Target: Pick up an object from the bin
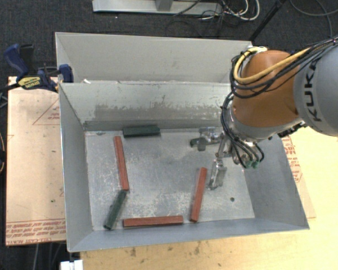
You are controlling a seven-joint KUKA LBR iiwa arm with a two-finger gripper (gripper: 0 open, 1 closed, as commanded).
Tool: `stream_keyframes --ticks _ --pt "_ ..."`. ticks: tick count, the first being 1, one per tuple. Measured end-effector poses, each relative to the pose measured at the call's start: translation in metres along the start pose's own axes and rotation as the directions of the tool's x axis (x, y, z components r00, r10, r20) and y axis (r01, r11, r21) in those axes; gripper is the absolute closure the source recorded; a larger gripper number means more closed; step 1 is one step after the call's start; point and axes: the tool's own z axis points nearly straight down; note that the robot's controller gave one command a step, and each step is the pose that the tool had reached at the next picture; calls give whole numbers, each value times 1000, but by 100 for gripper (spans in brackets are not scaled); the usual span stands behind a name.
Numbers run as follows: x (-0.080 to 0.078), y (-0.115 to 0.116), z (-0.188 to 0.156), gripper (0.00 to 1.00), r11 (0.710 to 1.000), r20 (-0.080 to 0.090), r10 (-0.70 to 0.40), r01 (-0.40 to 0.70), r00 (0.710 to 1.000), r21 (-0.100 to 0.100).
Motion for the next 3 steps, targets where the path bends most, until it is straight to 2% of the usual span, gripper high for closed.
stream_keyframes --ticks 1,2,3 --pt "26 8 15 0 978 -4 -209 209 978 -1" --pt "8 -13 125 100 936 -1 -352 352 936 -3" --pt "8 -14 127 0 936 3 -351 351 936 -1"
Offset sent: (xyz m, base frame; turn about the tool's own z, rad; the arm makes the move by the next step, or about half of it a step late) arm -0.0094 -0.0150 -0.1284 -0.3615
